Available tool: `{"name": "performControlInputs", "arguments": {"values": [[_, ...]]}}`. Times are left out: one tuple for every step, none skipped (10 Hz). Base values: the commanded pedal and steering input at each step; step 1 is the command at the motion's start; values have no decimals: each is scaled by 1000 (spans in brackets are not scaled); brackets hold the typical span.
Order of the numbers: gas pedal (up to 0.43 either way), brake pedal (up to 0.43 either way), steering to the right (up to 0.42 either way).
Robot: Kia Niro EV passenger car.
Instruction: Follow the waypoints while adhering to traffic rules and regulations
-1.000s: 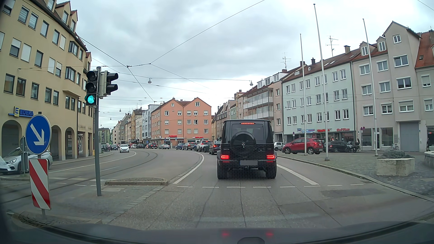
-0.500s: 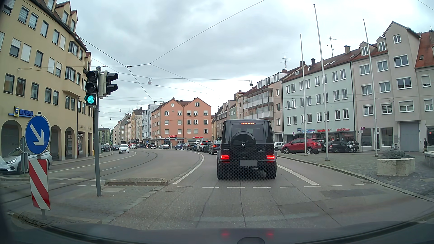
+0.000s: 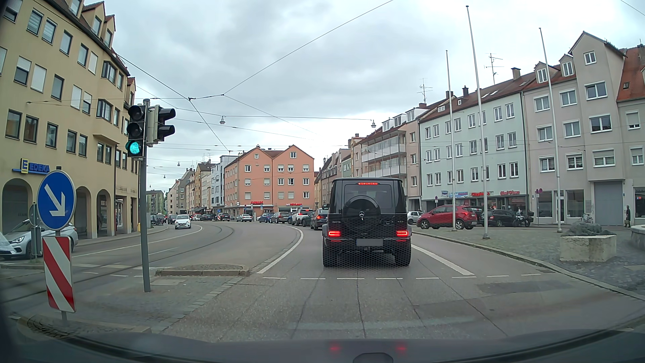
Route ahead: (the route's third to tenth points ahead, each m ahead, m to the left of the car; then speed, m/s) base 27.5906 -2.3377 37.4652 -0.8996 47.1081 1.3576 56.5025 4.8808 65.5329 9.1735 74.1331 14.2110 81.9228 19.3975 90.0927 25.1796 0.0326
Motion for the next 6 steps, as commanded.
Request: {"name": "performControlInputs", "arguments": {"values": [[0, 207, 20], [0, 207, 20], [0, 207, 20], [0, 207, 20], [0, 207, 20], [0, 207, 20]]}}
